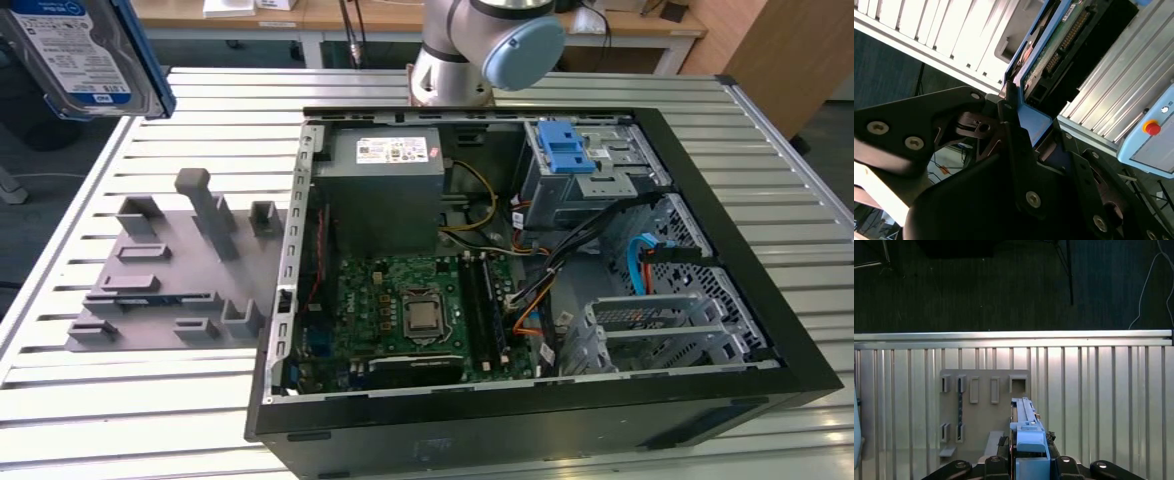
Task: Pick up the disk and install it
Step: 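Pick up the disk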
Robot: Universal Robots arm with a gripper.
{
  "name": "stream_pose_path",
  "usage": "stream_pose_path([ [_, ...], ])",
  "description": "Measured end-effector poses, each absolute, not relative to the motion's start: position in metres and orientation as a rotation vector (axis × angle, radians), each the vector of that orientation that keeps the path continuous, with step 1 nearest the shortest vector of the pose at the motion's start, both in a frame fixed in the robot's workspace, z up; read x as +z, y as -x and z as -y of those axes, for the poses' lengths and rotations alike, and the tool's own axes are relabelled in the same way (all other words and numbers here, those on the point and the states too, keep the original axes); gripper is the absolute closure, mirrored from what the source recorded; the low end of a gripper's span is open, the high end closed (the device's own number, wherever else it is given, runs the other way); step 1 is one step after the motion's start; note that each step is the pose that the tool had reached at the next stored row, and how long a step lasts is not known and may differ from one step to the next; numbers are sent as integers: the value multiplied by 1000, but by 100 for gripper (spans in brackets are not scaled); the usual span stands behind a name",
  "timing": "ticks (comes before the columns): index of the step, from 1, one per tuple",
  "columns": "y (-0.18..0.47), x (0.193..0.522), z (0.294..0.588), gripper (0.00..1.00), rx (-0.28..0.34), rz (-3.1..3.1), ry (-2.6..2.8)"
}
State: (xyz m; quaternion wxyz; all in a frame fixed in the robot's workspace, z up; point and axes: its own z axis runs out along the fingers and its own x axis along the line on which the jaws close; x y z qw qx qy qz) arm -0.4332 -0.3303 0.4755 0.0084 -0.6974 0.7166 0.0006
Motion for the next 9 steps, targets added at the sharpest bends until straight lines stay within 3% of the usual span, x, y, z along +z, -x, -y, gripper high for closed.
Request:
stream_pose_path([
  [9, 431, 476, 339, 64, 2, -2239, 2179],
])
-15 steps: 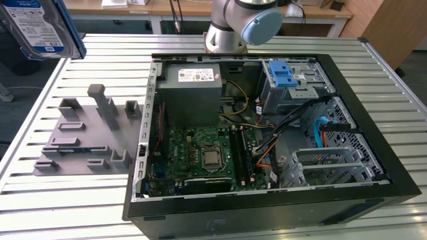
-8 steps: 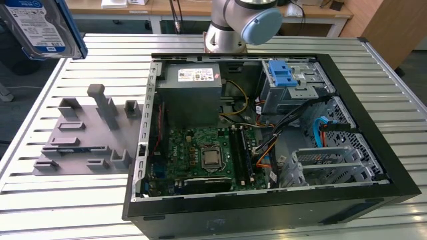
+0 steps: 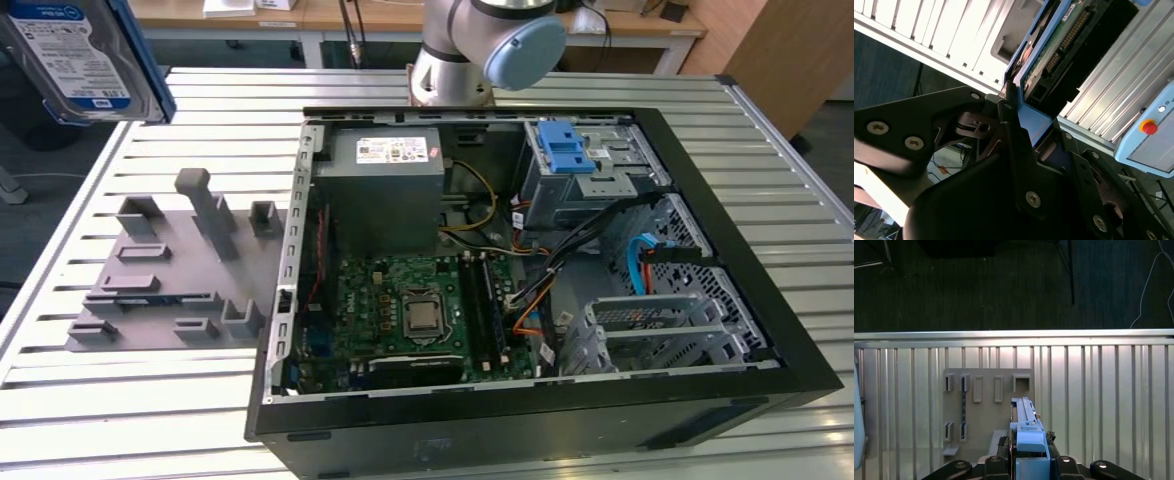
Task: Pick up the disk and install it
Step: 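Pick up the disk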
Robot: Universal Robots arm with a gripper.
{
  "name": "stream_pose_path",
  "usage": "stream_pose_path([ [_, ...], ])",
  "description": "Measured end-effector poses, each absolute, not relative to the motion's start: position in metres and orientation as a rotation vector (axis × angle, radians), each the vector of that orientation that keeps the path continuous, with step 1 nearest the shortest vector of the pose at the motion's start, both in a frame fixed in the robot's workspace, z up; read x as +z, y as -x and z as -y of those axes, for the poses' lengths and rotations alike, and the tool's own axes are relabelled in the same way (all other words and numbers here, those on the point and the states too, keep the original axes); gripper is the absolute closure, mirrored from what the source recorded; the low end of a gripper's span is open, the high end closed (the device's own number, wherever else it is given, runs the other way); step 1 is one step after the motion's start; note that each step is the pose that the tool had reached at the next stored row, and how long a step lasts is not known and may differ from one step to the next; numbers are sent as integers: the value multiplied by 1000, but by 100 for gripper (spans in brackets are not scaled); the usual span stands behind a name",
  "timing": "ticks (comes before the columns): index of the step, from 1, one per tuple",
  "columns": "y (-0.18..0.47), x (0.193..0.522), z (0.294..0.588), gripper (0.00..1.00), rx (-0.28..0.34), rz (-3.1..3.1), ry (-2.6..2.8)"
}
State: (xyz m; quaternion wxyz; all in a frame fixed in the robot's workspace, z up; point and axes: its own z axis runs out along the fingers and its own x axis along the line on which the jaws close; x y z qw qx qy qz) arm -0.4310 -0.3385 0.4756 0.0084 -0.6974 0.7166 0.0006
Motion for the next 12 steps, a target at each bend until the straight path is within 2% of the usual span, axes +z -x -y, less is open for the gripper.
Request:
stream_pose_path([
  [12, 424, 476, 347, 64, 2, -2239, 2179],
])
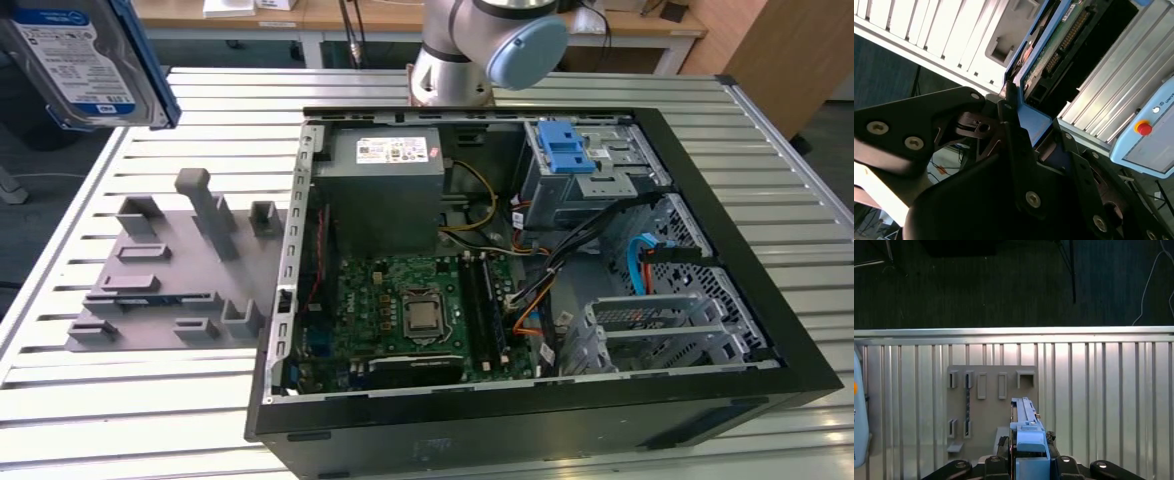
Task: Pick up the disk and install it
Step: 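Pick up the disk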
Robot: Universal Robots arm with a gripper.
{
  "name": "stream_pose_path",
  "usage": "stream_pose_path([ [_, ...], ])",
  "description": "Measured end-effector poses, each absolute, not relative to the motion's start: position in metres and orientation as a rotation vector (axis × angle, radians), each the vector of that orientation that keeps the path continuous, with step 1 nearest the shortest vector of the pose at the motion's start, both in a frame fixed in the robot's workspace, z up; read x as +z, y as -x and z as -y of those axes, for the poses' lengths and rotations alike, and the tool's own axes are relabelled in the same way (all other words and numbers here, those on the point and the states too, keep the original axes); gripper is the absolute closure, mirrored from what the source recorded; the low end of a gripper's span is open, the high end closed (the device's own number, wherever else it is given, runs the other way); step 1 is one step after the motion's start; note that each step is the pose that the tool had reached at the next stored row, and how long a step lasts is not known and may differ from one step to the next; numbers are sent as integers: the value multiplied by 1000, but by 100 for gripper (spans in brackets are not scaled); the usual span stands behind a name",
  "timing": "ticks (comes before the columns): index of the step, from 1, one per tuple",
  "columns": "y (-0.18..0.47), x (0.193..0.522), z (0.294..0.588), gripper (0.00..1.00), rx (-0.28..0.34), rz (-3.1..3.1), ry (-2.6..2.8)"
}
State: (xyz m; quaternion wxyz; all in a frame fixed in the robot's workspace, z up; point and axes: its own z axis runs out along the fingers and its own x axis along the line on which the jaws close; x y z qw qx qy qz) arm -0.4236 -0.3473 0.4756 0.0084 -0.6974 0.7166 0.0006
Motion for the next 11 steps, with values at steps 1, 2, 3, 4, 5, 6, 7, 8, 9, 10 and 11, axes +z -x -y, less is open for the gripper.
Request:
stream_pose_path([
  [1, 423, 476, 348, 64, 2, -2239, 2179],
  [2, 422, 476, 348, 64, 2, -2239, 2179],
  [3, 421, 476, 348, 64, 2, -2239, 2179],
  [4, 420, 476, 348, 64, 2, -2239, 2179],
  [5, 419, 476, 348, 64, 2, -2239, 2179],
  [6, 418, 476, 348, 64, 2, -2239, 2179],
  [7, 417, 475, 348, 64, 2, -2239, 2179],
  [8, 416, 476, 348, 64, 2, -2239, 2179],
  [9, 416, 476, 349, 64, 2, -2239, 2179],
  [10, 415, 476, 349, 64, 2, -2239, 2179],
  [11, 414, 476, 349, 64, 2, -2239, 2179],
])
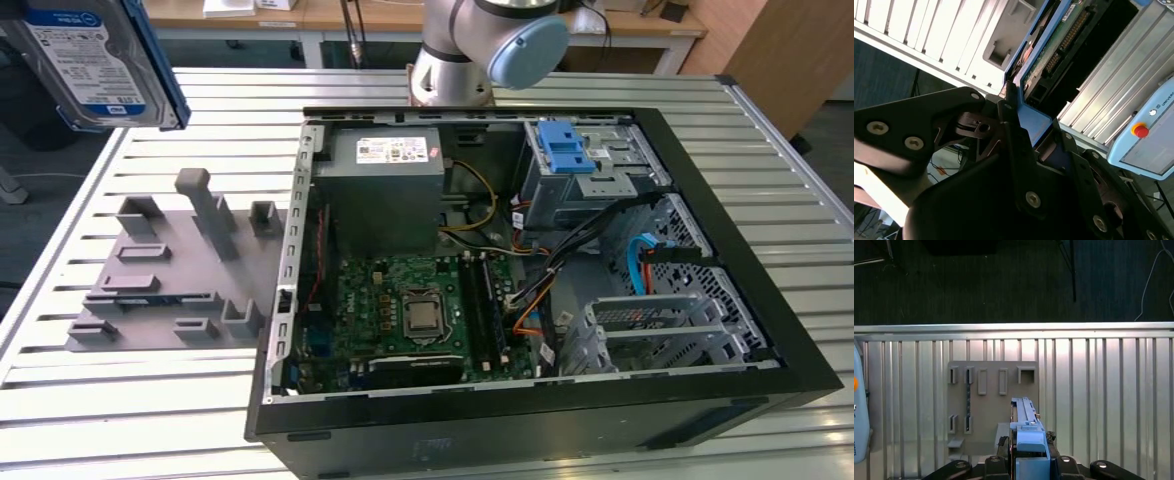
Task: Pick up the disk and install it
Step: 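Pick up the disk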
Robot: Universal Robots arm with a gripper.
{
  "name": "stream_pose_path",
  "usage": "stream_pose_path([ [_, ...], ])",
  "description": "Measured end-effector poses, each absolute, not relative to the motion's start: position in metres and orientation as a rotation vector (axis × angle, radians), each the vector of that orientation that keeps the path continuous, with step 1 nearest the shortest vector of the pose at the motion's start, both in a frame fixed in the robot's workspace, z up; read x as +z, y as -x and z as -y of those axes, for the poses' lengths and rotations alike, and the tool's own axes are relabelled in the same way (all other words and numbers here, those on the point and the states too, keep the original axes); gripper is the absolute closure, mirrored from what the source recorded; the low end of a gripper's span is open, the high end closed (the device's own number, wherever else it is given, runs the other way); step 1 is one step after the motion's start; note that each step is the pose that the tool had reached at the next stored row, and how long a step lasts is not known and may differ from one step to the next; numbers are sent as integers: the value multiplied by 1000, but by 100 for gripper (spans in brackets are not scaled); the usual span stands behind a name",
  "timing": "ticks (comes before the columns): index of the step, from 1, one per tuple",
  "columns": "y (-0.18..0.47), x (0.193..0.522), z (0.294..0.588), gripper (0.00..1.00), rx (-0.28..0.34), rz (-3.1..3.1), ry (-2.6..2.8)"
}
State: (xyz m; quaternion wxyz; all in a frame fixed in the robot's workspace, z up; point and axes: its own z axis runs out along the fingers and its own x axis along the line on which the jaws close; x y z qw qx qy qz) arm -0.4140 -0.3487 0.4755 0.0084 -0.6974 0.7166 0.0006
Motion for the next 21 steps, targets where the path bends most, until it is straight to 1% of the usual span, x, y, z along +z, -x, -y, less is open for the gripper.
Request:
stream_pose_path([
  [21, 399, 476, 351, 64, 2, -2239, 2179],
])
